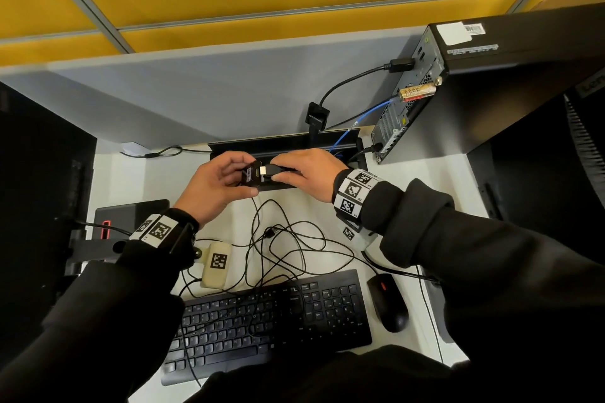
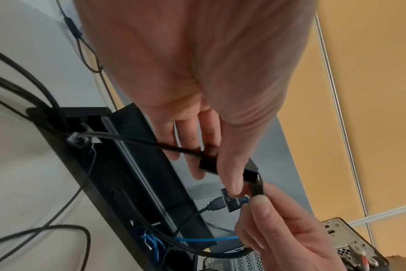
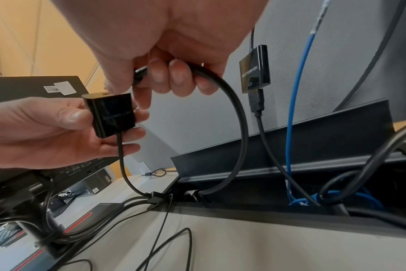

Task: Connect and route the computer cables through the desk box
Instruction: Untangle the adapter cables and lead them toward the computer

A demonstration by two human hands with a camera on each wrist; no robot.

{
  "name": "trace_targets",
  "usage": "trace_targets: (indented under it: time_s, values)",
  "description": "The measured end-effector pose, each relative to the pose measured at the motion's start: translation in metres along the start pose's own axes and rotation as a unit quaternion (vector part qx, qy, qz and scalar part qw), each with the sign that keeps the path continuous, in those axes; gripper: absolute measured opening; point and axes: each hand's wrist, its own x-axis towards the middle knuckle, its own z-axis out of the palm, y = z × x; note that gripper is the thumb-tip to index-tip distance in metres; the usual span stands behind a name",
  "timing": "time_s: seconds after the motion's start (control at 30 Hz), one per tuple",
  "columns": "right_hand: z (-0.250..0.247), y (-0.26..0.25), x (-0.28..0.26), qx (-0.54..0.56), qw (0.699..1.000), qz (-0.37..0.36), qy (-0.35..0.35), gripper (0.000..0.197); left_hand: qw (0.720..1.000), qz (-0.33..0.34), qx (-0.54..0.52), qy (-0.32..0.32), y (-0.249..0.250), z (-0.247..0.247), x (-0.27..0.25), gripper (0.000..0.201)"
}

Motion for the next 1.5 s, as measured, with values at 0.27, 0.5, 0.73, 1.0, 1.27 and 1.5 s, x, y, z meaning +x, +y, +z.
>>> trace_targets:
  time_s: [0.27,0.5,0.73,1.0,1.27,1.5]
  values:
    - [0.000,-0.001,0.000,-0.025,0.999,0.007,-0.023,0.025,0.994,0.029,0.098,0.025,0.008,-0.001,0.002,0.056]
    - [0.002,0.003,-0.002,-0.051,0.998,0.002,-0.043,0.026,0.962,0.072,0.259,0.053,0.016,0.001,-0.003,0.055]
    - [0.000,0.003,-0.006,-0.008,0.998,0.025,-0.053,0.028,0.949,0.094,0.299,0.047,0.025,0.000,0.000,0.053]
    - [-0.002,0.009,-0.008,0.134,0.990,0.038,-0.016,0.036,0.966,0.078,0.238,0.066,0.025,-0.001,0.003,0.052]
    - [-0.006,0.014,-0.005,0.309,0.940,0.123,-0.071,0.036,0.936,0.135,0.307,0.110,0.034,0.008,0.011,0.052]
    - [-0.007,0.009,0.002,0.320,0.937,0.104,-0.089,0.041,0.904,0.194,0.369,0.097,0.036,0.017,0.017,0.045]
